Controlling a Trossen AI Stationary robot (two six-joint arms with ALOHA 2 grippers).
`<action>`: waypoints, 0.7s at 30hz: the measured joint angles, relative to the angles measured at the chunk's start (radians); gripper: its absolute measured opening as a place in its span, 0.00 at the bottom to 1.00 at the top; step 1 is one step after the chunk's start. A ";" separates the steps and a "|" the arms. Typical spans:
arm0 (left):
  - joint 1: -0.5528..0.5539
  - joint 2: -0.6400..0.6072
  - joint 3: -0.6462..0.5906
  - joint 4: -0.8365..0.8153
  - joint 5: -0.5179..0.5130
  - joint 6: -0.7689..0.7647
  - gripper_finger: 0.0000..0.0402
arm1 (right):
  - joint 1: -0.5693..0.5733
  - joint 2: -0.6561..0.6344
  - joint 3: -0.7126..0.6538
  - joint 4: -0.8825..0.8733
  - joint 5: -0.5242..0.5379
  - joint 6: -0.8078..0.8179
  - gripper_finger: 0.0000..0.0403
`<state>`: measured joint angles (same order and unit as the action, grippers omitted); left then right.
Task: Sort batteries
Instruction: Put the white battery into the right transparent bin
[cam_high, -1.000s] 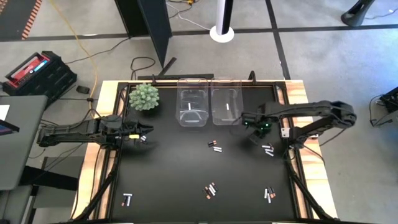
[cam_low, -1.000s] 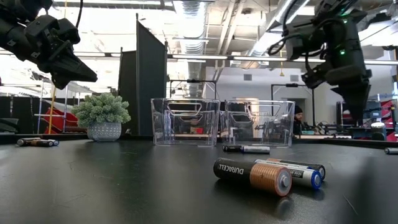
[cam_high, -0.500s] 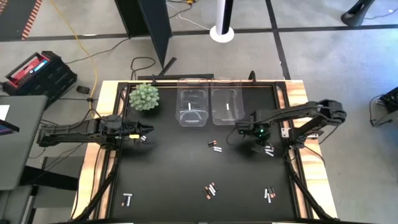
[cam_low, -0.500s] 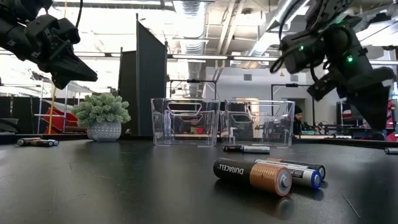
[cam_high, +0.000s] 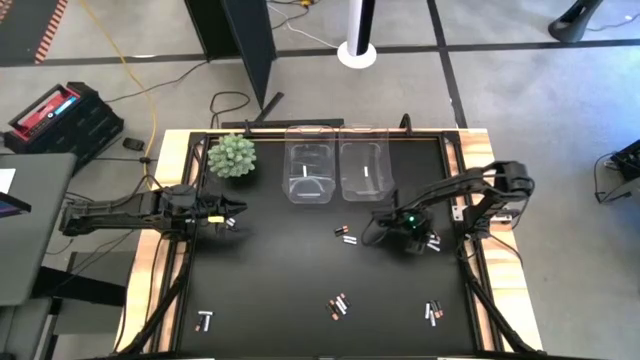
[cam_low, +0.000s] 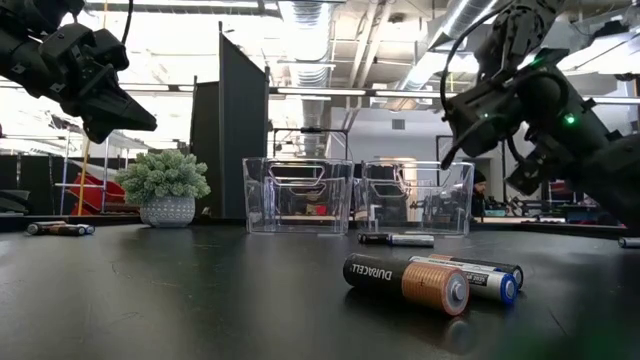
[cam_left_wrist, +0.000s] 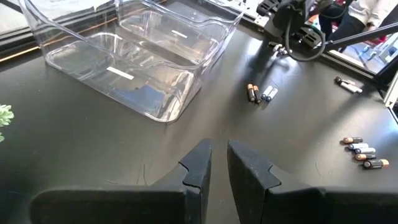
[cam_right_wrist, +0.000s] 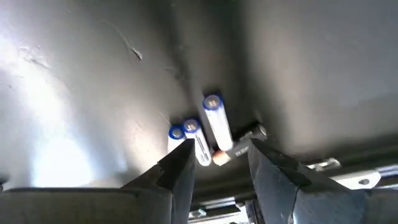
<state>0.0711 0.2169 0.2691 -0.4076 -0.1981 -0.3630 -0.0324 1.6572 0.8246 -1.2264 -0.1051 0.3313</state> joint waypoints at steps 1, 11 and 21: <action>0.000 0.000 0.000 0.000 0.000 0.000 0.12 | 0.000 0.002 0.000 0.012 0.000 0.000 0.41; 0.000 0.000 0.000 0.000 0.000 0.000 0.12 | -0.010 0.000 0.000 0.064 0.001 0.003 0.34; 0.000 0.000 0.000 -0.001 0.000 0.000 0.12 | -0.009 0.000 -0.009 0.075 0.002 -0.026 0.31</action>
<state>0.0709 0.2169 0.2691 -0.4084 -0.1981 -0.3630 -0.0418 1.6569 0.8156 -1.1512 -0.1028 0.3053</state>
